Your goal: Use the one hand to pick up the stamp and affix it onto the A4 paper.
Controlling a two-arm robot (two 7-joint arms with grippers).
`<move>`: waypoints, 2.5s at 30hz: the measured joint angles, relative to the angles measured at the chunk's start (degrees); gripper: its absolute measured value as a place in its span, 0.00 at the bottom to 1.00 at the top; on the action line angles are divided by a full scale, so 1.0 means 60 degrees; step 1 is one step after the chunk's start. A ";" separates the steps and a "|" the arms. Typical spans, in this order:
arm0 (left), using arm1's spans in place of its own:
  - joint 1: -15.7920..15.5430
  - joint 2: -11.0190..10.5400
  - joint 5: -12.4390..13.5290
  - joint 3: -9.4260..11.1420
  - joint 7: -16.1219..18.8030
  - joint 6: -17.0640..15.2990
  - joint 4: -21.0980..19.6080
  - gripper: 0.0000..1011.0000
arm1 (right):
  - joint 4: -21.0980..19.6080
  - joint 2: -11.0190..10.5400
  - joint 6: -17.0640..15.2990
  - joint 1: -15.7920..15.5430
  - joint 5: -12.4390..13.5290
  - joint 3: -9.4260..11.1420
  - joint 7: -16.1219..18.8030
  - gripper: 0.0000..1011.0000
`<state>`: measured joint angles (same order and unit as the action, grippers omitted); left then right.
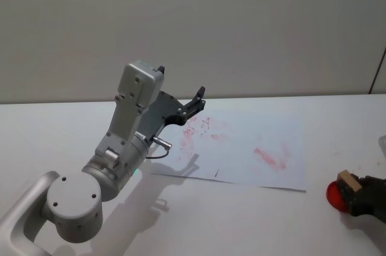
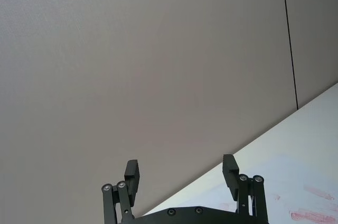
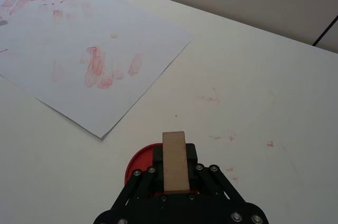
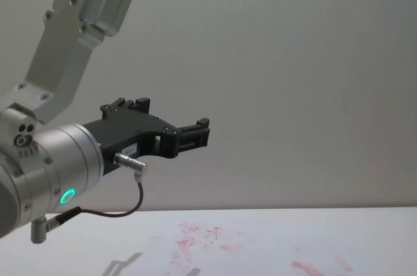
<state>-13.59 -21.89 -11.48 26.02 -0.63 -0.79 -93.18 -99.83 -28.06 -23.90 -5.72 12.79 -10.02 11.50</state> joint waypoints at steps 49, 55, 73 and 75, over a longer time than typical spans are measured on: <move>0.0000 0.0000 0.0000 0.0000 0.0000 0.0000 0.0000 0.99 | 0.1844 0.2037 0.0558 0.2245 -0.0788 -0.1042 0.1152 0.22; 0.0000 0.0000 0.0000 0.0000 0.0000 0.0000 0.0000 0.99 | 0.2016 0.2149 0.0374 0.2269 -0.0870 -0.1146 0.1073 0.22; 0.0000 0.0000 0.0000 0.0000 0.0001 0.0000 0.0000 0.99 | 0.2221 0.2180 0.0101 0.2156 -0.0940 -0.1237 0.0801 0.22; 0.0000 0.0001 0.0000 0.0000 0.0000 0.0000 0.0000 0.99 | 0.2221 0.2155 0.0091 0.2125 -0.0946 -0.1227 0.0775 0.22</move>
<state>-13.59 -21.89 -11.48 26.02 -0.63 -0.80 -93.18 -86.50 -15.13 -23.35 7.03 7.11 -17.39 16.15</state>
